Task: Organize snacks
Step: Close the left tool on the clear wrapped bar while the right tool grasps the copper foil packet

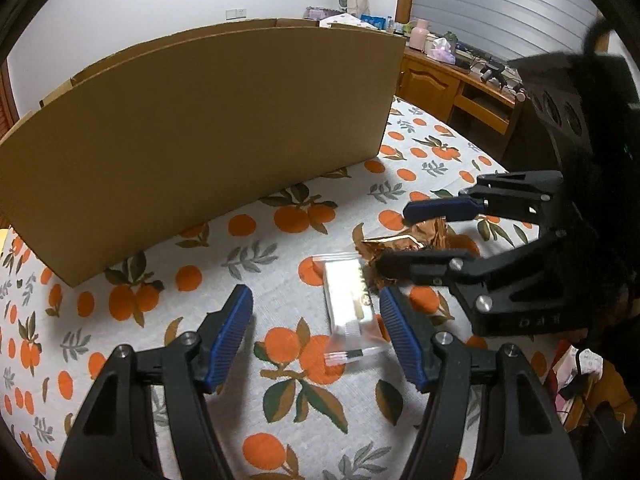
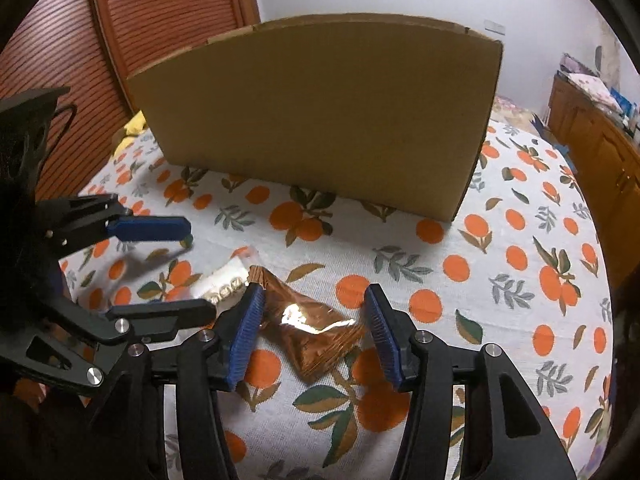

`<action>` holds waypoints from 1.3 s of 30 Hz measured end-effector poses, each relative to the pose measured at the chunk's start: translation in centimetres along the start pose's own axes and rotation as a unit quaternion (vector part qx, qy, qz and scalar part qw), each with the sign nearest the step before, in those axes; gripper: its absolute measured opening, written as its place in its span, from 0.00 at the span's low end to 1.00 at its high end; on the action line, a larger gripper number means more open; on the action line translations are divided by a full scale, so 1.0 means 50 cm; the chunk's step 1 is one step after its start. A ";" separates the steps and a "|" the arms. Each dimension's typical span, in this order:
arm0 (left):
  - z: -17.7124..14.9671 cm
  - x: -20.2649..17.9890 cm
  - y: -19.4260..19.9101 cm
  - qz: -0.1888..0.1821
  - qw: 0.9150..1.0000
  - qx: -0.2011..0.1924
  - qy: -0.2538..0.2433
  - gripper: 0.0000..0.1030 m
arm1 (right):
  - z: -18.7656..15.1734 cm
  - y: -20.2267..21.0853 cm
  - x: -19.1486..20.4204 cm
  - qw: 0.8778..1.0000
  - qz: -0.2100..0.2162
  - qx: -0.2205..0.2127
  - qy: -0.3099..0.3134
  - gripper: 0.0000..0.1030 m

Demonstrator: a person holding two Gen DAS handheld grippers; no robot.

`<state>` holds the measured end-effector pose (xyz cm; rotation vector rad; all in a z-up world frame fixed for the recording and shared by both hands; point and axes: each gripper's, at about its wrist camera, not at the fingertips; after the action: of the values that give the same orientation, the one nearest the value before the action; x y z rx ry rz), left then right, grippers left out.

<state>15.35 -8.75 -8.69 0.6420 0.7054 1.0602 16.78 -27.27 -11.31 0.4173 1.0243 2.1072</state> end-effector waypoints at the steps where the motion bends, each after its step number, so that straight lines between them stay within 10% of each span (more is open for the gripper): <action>1: 0.000 0.000 -0.002 0.000 1.000 0.000 0.000 0.64 | -0.001 -0.001 0.003 1.000 -0.002 0.000 0.004 0.52; 18: 0.004 0.001 -0.022 0.010 1.000 0.002 0.012 0.56 | -0.021 0.014 0.011 1.000 -0.002 -0.011 0.017 0.21; 31: 0.005 -0.016 -0.027 0.050 0.999 -0.011 0.016 0.20 | -0.026 0.015 0.006 1.000 -0.022 -0.021 0.006 0.20; 39: -0.005 -0.008 -0.009 0.044 0.999 -0.009 0.031 0.18 | -0.026 0.016 0.006 0.999 -0.027 -0.023 0.006 0.20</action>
<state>15.26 -9.24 -9.12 0.6327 0.7258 1.1709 15.44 -28.07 -11.52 0.3516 0.9818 2.0827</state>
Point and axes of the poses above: each gripper's, at about its wrist camera, not at the fingertips, and y roughly against the way its jaws point, x to its left, z to its top, and after that the axes turned 11 degrees about y, right-handed
